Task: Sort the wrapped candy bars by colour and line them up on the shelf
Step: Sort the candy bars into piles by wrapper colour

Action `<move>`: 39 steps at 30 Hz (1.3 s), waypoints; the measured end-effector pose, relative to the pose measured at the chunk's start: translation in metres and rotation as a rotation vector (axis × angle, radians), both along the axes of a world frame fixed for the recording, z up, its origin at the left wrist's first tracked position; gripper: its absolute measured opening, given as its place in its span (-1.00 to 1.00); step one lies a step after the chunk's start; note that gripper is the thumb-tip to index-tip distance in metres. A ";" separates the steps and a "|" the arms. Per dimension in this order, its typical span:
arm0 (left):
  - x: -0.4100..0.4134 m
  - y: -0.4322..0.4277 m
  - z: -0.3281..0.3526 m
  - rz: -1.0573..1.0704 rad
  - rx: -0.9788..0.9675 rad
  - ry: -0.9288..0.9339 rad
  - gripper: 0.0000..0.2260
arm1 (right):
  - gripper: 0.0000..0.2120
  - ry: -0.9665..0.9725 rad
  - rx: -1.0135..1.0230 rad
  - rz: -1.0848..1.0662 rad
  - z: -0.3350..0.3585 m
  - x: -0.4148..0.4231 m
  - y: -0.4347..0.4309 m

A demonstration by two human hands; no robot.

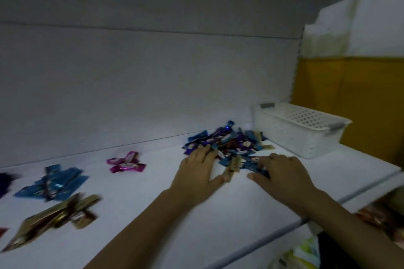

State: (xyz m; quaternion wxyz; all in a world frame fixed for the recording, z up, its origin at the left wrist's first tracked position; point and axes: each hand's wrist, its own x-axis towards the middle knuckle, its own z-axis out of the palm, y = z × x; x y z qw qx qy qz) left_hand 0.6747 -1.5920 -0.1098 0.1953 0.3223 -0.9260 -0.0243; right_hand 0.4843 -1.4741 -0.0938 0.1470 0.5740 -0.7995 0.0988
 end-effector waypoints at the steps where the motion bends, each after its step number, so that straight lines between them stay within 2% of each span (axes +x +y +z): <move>1: -0.007 -0.007 -0.001 0.025 -0.006 -0.013 -0.36 | -0.63 -0.019 0.015 -0.002 0.000 -0.005 -0.002; 3: -0.014 -0.018 -0.006 0.044 0.040 -0.003 -0.32 | -0.70 -0.085 0.002 0.030 0.001 -0.008 -0.013; 5: -0.017 -0.025 -0.011 0.017 0.149 0.009 -0.19 | -0.76 -0.113 0.011 0.084 0.001 -0.005 -0.031; 8: -0.018 -0.031 -0.013 -0.007 0.196 -0.014 -0.07 | -0.73 -0.155 -0.007 0.163 0.012 -0.004 -0.064; 11: -0.018 -0.032 -0.012 -0.004 0.204 -0.014 -0.10 | -0.67 -0.308 -0.204 0.138 0.020 -0.014 -0.095; 13: -0.017 -0.030 -0.013 -0.002 0.201 -0.002 -0.13 | -0.68 -0.251 -0.280 0.037 0.010 -0.028 -0.110; 14: -0.018 -0.030 -0.012 -0.002 0.197 0.006 -0.15 | -0.64 -0.230 -0.244 -0.039 0.002 -0.036 -0.114; 17: -0.018 -0.028 -0.011 0.005 0.210 -0.019 -0.20 | -0.44 -0.354 -0.072 -0.146 -0.017 -0.055 -0.116; 19: -0.019 -0.027 -0.009 -0.017 0.242 -0.025 -0.20 | -0.44 -0.381 -0.083 -0.117 -0.018 -0.056 -0.115; 22: -0.018 -0.027 -0.009 -0.039 0.254 -0.038 -0.10 | -0.55 -0.409 -0.130 0.012 -0.016 -0.040 -0.109; 26: -0.019 -0.029 -0.013 -0.035 0.219 -0.067 -0.06 | -0.63 -0.581 -0.169 0.245 -0.014 -0.012 -0.100; 29: -0.019 -0.030 -0.015 -0.037 0.218 -0.055 -0.08 | -0.67 -0.691 -0.191 0.265 -0.007 -0.014 -0.095; 33: -0.019 -0.032 -0.016 -0.045 0.212 -0.075 -0.06 | -0.70 -0.665 -0.195 0.157 -0.002 -0.033 -0.092; 35: -0.019 -0.031 -0.016 -0.046 0.225 -0.073 -0.07 | -0.64 -0.592 -0.174 0.080 -0.003 -0.037 -0.092; 39: -0.021 -0.030 -0.016 -0.013 0.211 -0.046 -0.08 | -0.52 -0.580 -0.114 -0.009 -0.009 -0.036 -0.093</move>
